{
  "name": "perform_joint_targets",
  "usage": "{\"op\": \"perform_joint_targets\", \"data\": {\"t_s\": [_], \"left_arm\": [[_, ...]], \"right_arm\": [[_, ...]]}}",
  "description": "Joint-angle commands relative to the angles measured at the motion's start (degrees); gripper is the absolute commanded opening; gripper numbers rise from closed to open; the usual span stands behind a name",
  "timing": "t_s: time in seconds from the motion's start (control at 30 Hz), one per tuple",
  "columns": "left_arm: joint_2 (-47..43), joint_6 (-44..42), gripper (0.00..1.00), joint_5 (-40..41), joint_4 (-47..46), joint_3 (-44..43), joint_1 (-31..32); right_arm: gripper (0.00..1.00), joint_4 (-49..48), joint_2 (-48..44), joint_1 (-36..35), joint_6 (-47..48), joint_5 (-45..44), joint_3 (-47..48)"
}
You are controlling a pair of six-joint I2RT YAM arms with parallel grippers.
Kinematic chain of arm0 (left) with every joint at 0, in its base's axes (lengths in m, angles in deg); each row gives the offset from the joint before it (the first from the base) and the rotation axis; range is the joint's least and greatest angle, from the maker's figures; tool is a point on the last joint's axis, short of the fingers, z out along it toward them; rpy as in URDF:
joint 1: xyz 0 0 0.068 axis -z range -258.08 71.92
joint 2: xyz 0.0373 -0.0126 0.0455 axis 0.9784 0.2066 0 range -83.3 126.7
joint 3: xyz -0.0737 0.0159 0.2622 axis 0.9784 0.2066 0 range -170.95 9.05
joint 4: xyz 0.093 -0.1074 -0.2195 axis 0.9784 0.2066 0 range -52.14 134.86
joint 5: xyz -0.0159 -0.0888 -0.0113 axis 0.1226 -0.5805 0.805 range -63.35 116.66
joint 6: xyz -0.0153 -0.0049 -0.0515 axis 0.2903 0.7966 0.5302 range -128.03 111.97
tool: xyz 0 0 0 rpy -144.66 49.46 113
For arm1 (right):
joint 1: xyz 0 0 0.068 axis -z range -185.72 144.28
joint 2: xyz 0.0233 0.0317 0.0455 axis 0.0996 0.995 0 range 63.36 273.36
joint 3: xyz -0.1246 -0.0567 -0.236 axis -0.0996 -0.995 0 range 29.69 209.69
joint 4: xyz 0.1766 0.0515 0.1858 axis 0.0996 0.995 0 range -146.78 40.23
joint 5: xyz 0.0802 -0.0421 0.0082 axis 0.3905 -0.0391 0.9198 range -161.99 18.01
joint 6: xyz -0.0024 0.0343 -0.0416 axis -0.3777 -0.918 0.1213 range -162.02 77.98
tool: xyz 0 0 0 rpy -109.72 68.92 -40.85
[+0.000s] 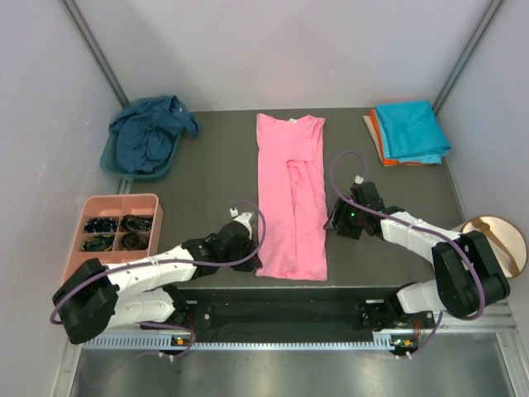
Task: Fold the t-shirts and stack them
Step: Grab the bottom of the folded rectangular tshirt with both arms
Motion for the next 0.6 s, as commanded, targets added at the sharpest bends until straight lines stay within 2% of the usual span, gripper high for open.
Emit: {"op": "perform_joint_targets", "data": {"t_s": [0.0, 0.13, 0.27, 0.57], "left_arm": [[-0.73, 1.04, 0.0, -0.97, 0.13, -0.26, 0.85], [0.42, 0.69, 0.0, -1.14, 0.05, -0.26, 1.03], [1.47, 0.16, 0.0, -1.32, -0.3, -0.7, 1.03], [3.49, 0.42, 0.0, -2.9, -1.27, -0.09, 1.29]], "right_arm": [[0.54, -0.7, 0.21, 0.45, 0.63, 0.67, 1.36], [0.54, 2.28, -2.42, 0.45, 0.72, 1.11, -0.13], [0.54, 5.62, -9.87, -1.04, -1.04, 0.67, -3.29], [0.55, 12.66, -23.61, -7.72, -8.68, -0.21, -11.47]]}}
